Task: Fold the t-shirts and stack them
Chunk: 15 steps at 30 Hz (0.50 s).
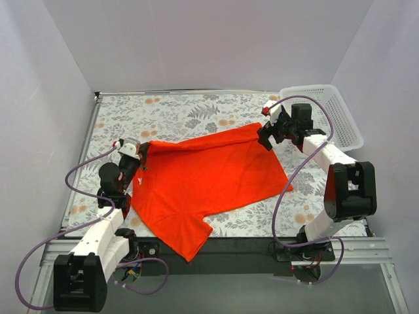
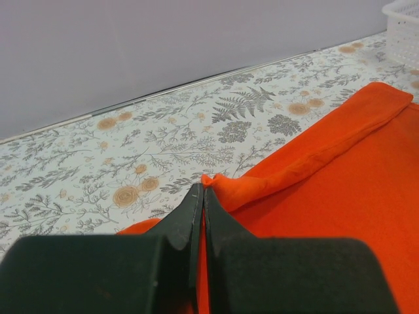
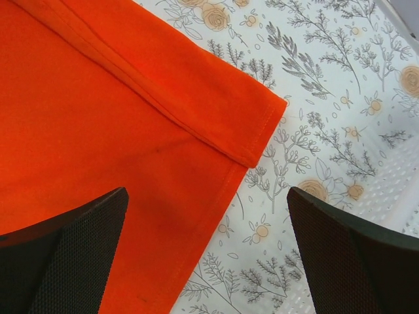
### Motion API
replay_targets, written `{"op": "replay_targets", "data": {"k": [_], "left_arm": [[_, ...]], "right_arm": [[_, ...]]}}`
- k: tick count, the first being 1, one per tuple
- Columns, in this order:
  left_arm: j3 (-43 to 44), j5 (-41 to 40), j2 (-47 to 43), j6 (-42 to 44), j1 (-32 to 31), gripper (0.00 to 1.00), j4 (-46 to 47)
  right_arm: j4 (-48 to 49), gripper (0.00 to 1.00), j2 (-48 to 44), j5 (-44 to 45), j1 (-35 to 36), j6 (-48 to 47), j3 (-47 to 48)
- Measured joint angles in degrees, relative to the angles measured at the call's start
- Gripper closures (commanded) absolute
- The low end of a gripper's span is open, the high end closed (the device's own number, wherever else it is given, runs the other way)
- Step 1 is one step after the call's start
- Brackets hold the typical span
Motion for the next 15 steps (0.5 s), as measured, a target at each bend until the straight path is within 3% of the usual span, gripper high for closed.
{"op": "replay_targets", "data": {"k": [9,10,11,14,15], "left_arm": [[0.0,2.1,-3.3,1.7,-0.8,0.97,-7.0],[0.0,2.1,-3.3,1.9,-0.8,0.92,-8.1],[0.0,2.1,-3.3,2.0,-0.9,0.74,-9.0],[1.2,2.0,-3.8,1.7,-0.9,0.54,-13.7],[2.1,1.9,-4.5,1.4,-0.9,0.39,-15.9]], "right_arm": [[-1.1,0.04,0.0,-2.0,0.0,2.4,0.0],[-1.2,0.04,0.0,-2.1,0.0,2.5,0.0],[-1.2,0.04,0.0,-2.1,0.0,2.5,0.0],[-1.4,0.04,0.0,-2.1,0.0,2.6,0.0],[-1.5,0.04,0.0,-2.1,0.0,2.7,0.0]]}}
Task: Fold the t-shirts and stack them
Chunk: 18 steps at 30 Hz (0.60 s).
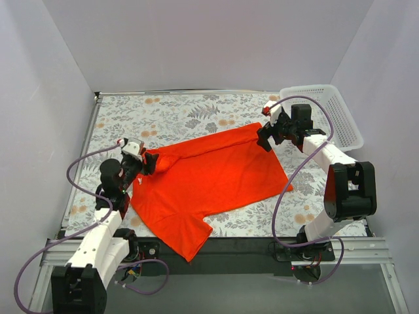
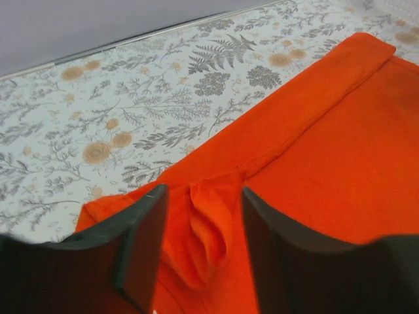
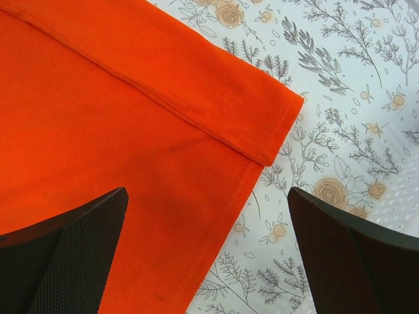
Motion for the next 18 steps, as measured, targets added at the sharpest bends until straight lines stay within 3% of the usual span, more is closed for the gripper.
{"op": "replay_targets", "data": {"k": [3,6,9,13,18], "left_arm": [[5.7,-1.6,-4.3,-3.5,0.0,0.21,-9.2],[15.3,-6.1,-8.8,-10.4,0.0,0.20,-16.1],[22.5,-8.9,-7.6,-15.6,0.0,0.20,-18.9],[30.5,-8.8,8.3,-21.0,0.0,0.21,-22.9],[31.5,-7.4,28.7,-22.9,0.0,0.25,-30.4]], "right_arm": [[-0.5,0.03,0.0,0.0,0.0,0.5,0.0],[-1.2,0.03,0.0,0.0,0.0,0.9,0.0],[-1.6,0.03,0.0,-0.3,0.0,1.7,0.1],[-2.7,0.03,0.0,-1.2,0.0,3.0,0.5],[-5.1,0.02,-0.4,-3.1,0.0,5.2,0.5]]}}
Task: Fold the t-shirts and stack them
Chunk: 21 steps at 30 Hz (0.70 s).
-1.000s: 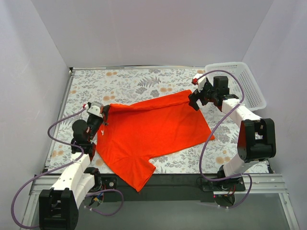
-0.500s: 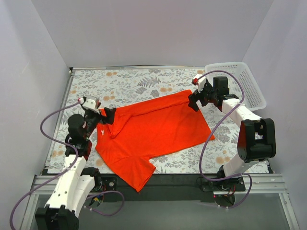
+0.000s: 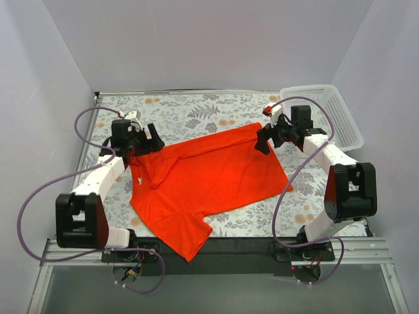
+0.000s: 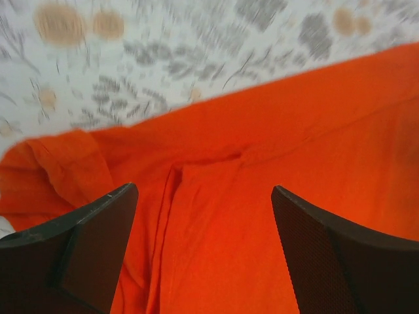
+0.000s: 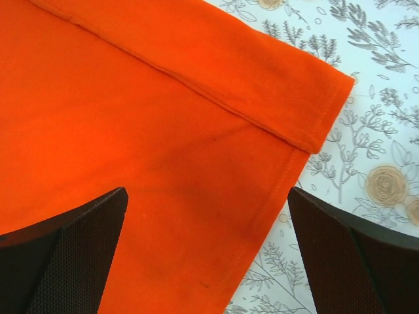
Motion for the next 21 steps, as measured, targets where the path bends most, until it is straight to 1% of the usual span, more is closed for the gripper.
{"op": "replay_targets", "data": {"k": [1,2,4,7,12,16,21], "left_arm": [[0.0,0.0,3.1,0.0,0.0,0.26,-1.5],[0.0,-0.1,4.9,0.0,0.0,0.28,-2.6],[0.0,0.0,7.5,0.0,0.0,0.30,-4.0],[0.2,0.0,8.7,0.3,-0.1,0.34,-4.7],[1.7,0.1,11.8,0.7,-1.3,0.38,-4.5],[1.8,0.0,14.6,1.0,-3.1,0.46,-4.5],[3.2,-1.5,19.2,1.1,-4.6,0.52,-4.7]], "right_arm": [[-0.4,0.02,-0.1,-0.6,0.0,0.4,0.0],[-0.7,0.02,-0.2,-1.3,0.0,0.8,0.0],[-1.4,0.02,-0.2,-2.6,0.0,1.8,0.0],[-2.4,0.02,-0.2,-4.2,0.0,2.8,0.0],[-3.3,0.02,0.2,-5.4,0.0,3.4,0.0],[-3.5,0.02,1.0,-5.8,0.0,3.4,0.0],[-3.5,0.02,1.0,-6.0,0.0,3.4,0.0]]}}
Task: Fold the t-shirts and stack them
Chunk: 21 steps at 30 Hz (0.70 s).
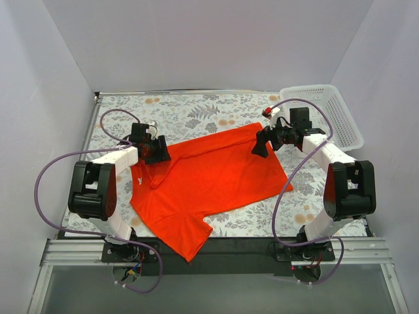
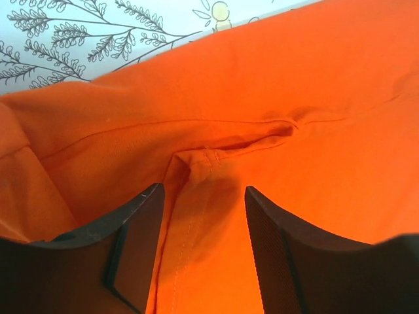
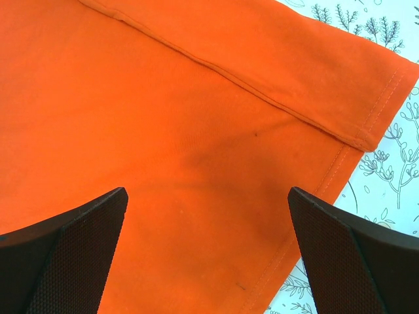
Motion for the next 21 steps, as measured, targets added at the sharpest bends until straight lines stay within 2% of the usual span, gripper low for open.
{"op": "replay_targets", "data": {"k": [1,4,5,9,16,21], "left_arm": [[0.2,-0.3,0.5,0.0,-0.2,0.53,0.0],[0.4,-1.7,1.3,0.2,-0.9,0.65,-0.1],[0.4,-1.9,1.3,0.2,-1.1,0.74,-0.2],[0.9,-2.2,1.3,0.4,-1.5,1.00,-0.2],[1.0,-1.2,0.9,0.7,-1.8,1.00,-0.3],[0.5,1.8,-3.1,0.4,-1.8,1.00,-1.0]], "right_arm": [[0.0,0.02,0.0,0.0,0.0,0.0,0.0],[0.0,0.02,0.0,0.0,0.0,0.0,0.0],[0.0,0.02,0.1,0.0,0.0,0.0,0.0],[-0.1,0.02,0.3,0.0,0.0,0.0,0.0],[-0.2,0.02,0.5,0.0,-0.1,0.0,0.0],[-0.2,0.02,0.5,-0.2,-0.6,-0.1,0.0]]}}
